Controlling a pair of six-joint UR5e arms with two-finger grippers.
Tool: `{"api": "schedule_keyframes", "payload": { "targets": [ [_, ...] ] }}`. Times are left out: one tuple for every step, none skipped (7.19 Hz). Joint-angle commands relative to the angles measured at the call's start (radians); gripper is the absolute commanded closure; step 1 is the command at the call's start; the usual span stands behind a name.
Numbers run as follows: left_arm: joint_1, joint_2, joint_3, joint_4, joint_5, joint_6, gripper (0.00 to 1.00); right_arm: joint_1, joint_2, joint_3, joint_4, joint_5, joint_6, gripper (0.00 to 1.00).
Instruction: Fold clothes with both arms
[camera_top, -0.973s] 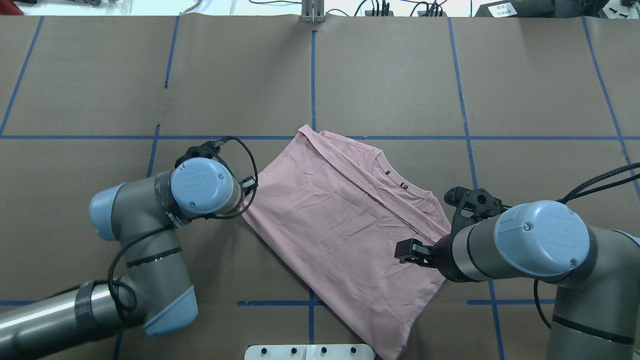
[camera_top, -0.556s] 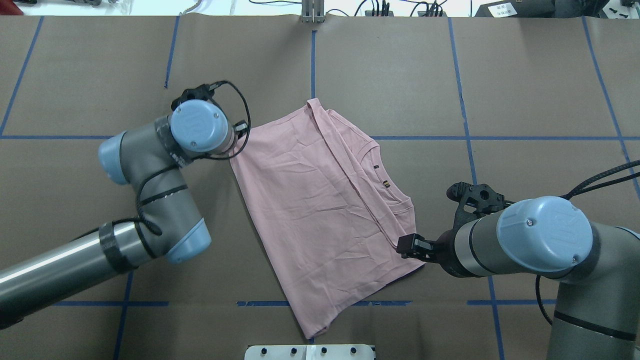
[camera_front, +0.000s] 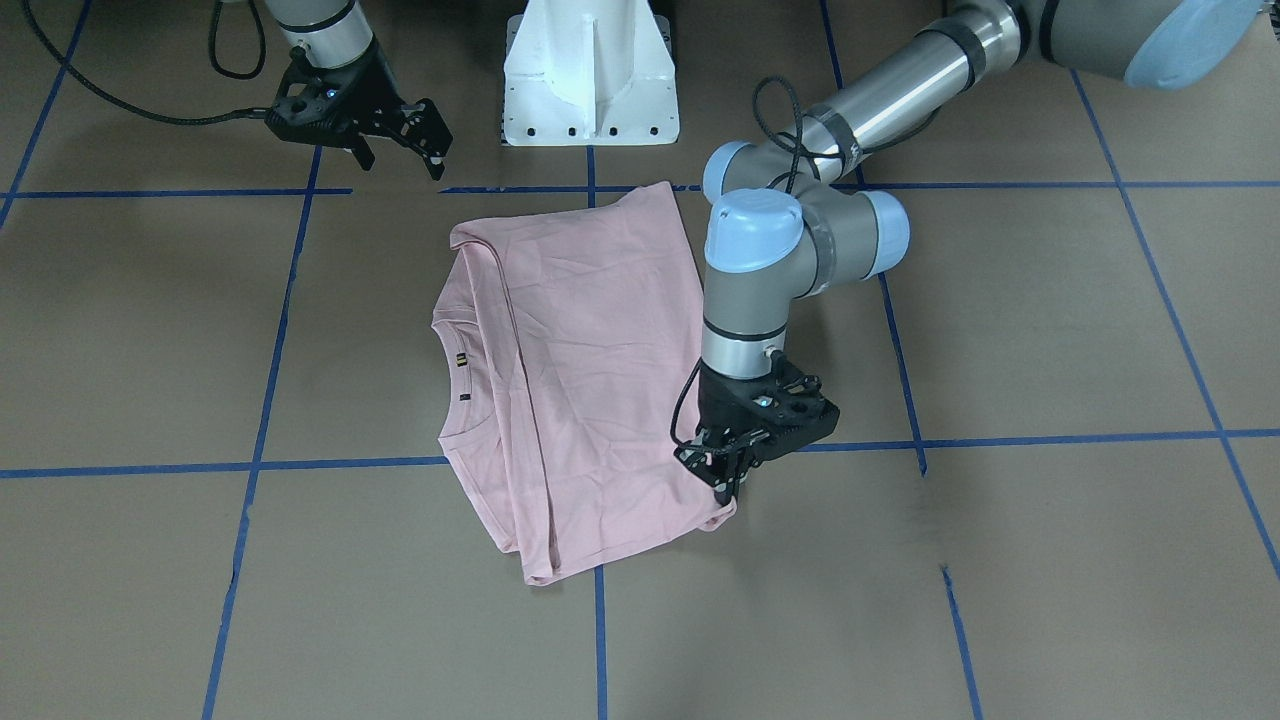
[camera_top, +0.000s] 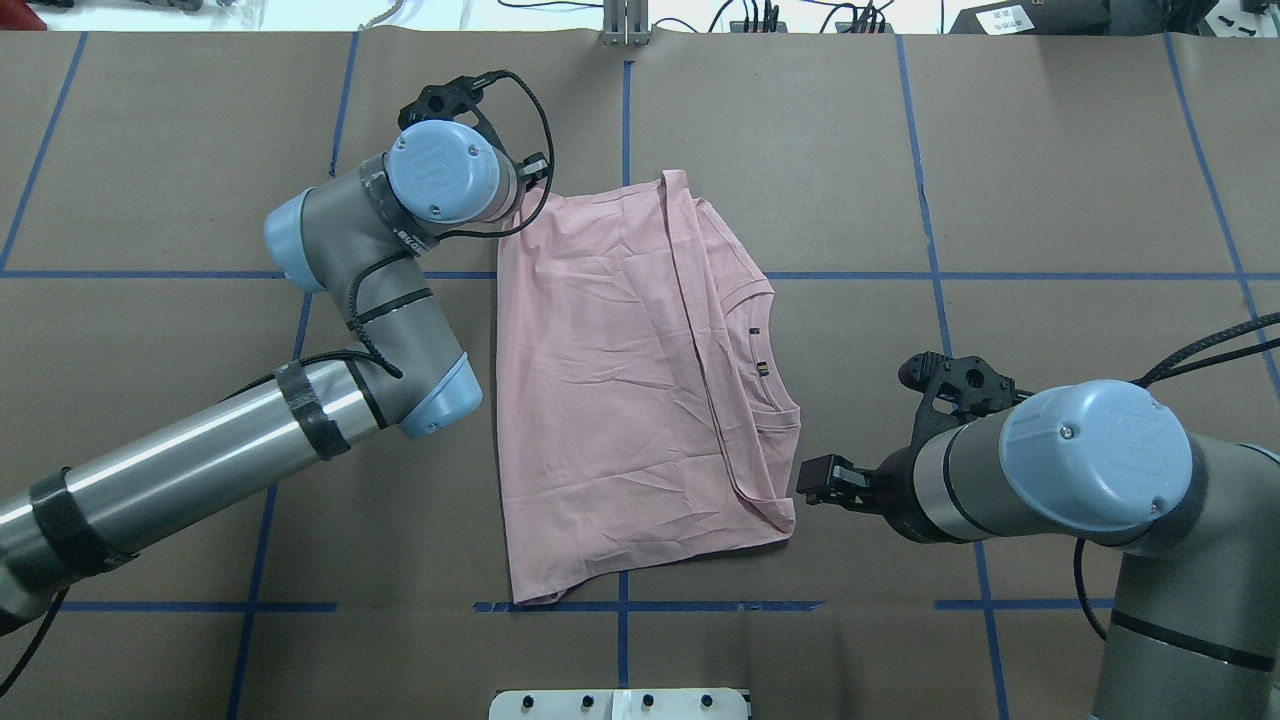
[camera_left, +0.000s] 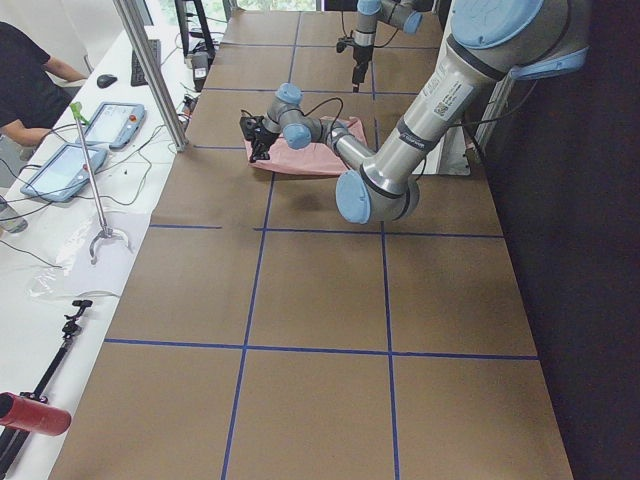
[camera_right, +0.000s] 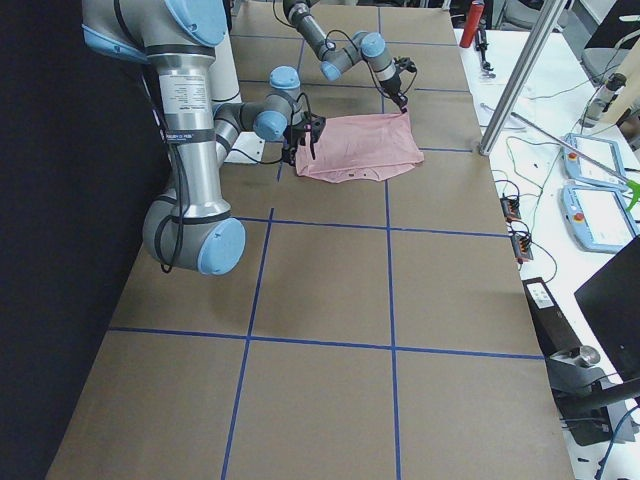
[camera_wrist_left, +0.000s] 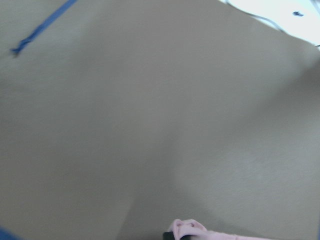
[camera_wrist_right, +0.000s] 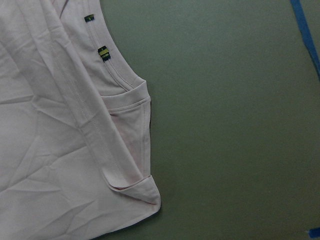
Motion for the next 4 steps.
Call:
{"api": "schedule_keyframes", "payload": {
  "targets": [
    [-0.004, -0.042, 0.136, -0.165, 0.066, 0.028, 1.0, 0.001, 0.0, -0.003, 0.0, -0.001, 0.009, 0.0],
    [-0.005, -0.042, 0.147, -0.172, 0.074, 0.038, 1.0, 0.0, 0.0, -0.005, 0.0, -0.001, 0.011, 0.0],
    [-0.005, -0.042, 0.151, -0.174, 0.074, 0.041, 0.2, 0.001, 0.0, -0.014, 0.0, -0.001, 0.011, 0.0],
    [-0.008, -0.041, 0.154, -0.172, 0.073, 0.061, 0.0, 0.003, 0.0, -0.02, 0.0, -0.001, 0.011, 0.0]
  ]
}}
